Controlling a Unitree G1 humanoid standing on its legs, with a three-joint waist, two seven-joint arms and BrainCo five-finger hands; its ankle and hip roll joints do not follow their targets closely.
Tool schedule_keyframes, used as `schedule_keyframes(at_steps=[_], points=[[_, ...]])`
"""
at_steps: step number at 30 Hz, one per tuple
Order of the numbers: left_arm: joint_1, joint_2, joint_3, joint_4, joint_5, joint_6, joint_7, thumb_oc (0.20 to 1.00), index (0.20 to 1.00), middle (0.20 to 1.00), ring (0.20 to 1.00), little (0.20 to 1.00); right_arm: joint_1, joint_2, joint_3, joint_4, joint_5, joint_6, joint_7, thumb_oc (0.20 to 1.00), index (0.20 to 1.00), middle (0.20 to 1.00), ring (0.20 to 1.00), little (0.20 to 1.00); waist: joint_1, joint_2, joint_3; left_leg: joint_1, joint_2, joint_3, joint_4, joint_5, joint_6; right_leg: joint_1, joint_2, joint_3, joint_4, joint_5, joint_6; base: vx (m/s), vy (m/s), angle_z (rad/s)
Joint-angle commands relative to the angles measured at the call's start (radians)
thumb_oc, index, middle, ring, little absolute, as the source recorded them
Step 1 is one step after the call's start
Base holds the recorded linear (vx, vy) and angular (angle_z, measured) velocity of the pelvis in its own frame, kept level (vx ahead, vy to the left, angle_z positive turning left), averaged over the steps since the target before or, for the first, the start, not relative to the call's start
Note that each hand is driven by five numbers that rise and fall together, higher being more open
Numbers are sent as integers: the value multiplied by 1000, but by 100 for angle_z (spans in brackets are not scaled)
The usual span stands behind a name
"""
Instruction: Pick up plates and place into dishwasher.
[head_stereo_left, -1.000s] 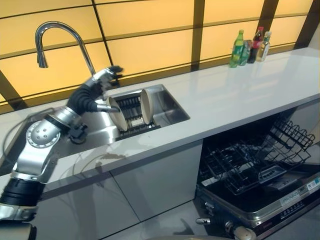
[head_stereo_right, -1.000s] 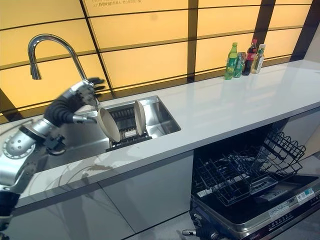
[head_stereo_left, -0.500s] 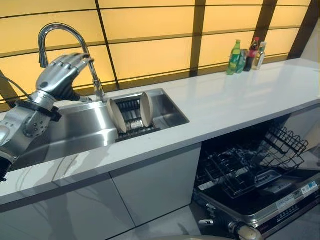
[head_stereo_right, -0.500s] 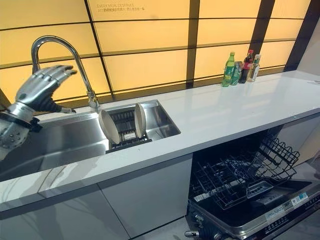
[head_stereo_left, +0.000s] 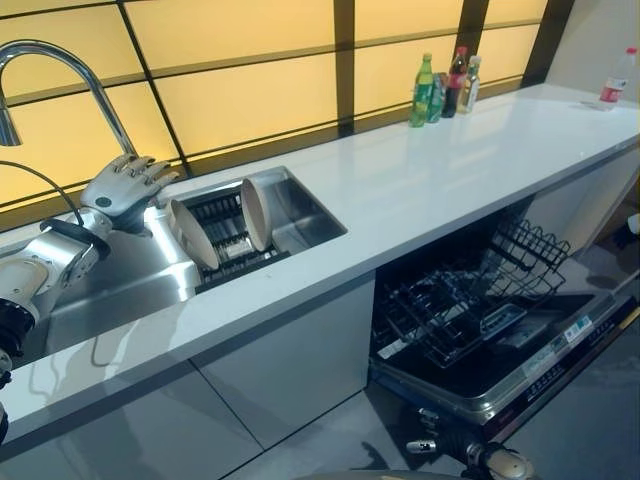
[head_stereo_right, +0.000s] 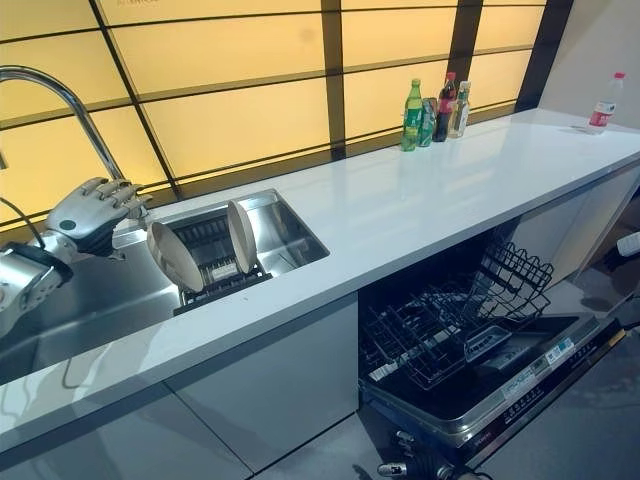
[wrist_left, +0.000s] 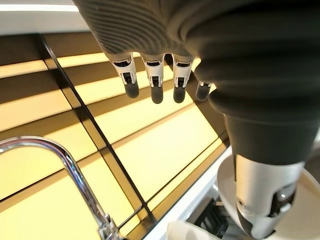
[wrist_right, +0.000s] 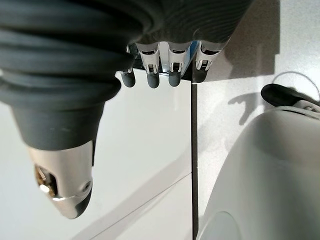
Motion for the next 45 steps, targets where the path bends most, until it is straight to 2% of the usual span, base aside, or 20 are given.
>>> schedule_keyframes(at_steps=[1, 9, 13, 22, 25, 28, 33, 37, 41, 45], points=[[-161, 7, 14, 83, 33, 47, 35, 1000, 1000, 1000, 1000, 1000, -76, -39, 27, -82, 42, -33, 12, 1000, 1000, 1000, 1000, 1000, -23, -14, 81, -17, -137, 39, 9, -86, 111, 10, 17, 5, 9, -76, 51, -12, 37, -1], [-215, -9, -34, 107, 84, 68, 49, 1000, 1000, 1000, 1000, 1000, -121, -52, 22, -84, 82, -33, -9, 1000, 1000, 1000, 1000, 1000, -29, -14, 151, -74, -137, 35, 9, -62, 110, -45, 17, 17, 10, -59, 48, -82, 34, -1], [-280, -7, -79, 110, 109, 74, 12, 1000, 1000, 1000, 1000, 1000, -143, -55, 17, -77, 97, -46, -25, 1000, 1000, 1000, 1000, 1000, -29, -20, 188, -100, -136, 32, 9, -53, 109, -70, 15, 18, 11, -50, 51, -88, 17, -2], [-396, -19, -153, 143, 152, 97, 6, 1000, 1000, 1000, 1000, 1000, -182, -48, 6, -60, 146, -56, -57, 1000, 1000, 1000, 1000, 1000, -29, -39, 246, -145, -133, 33, 10, -40, 109, -116, 15, 22, 14, -35, 55, -64, 11, -1], [-432, -23, -175, 160, 190, 103, -27, 1000, 1000, 1000, 1000, 1000, -188, -46, -1, -60, 177, -55, -61, 1000, 1000, 1000, 1000, 1000, -28, -48, 259, -158, -130, 38, 11, -36, 108, -130, 14, 23, 14, -30, 57, -60, 0, -2], [-466, -41, -198, 198, 225, 122, -95, 1000, 1000, 1000, 1000, 1000, -202, -40, -7, -48, 198, -65, -73, 1000, 1000, 1000, 1000, 1000, -29, -56, 275, -173, -129, 41, 11, -33, 107, -145, 15, 24, 15, -25, 59, -75, -8, -1], [-464, -54, -217, 222, 248, 152, -305, 1000, 1000, 1000, 1000, 1000, -213, -31, -24, -40, 219, -70, -82, 1000, 1000, 1000, 1000, 1000, -28, -62, 288, -177, -130, 41, 11, -32, 107, -152, 13, 19, 16, -20, 64, -39, -9, -1], [-433, -65, -210, 235, 235, 162, -424, 1000, 1000, 1000, 1000, 1000, -213, -27, -35, -36, 214, -63, -82, 1000, 1000, 1000, 1000, 1000, -28, -59, 284, -170, -133, 37, 12, -33, 107, -143, 10, 11, 15, -22, 65, 0, 0, 0], [-423, -74, -209, 232, 218, 182, -535, 1000, 1000, 1000, 1000, 1000, -220, -27, -34, -31, 216, -54, -79, 1000, 1000, 1000, 1000, 1000, -24, -51, 276, -164, -136, 36, 12, -33, 106, -135, 5, -1, 16, -25, 65, 0, 0, 0], [-439, -80, -209, 231, 233, 195, -591, 1000, 1000, 1000, 1000, 1000, -220, -23, -32, -31, 213, -42, -79, 1000, 1000, 1000, 1000, 1000, -24, -45, 270, -157, -138, 36, 14, -35, 104, -124, 2, -7, 16, -29, 65, 0, 0, 0]])
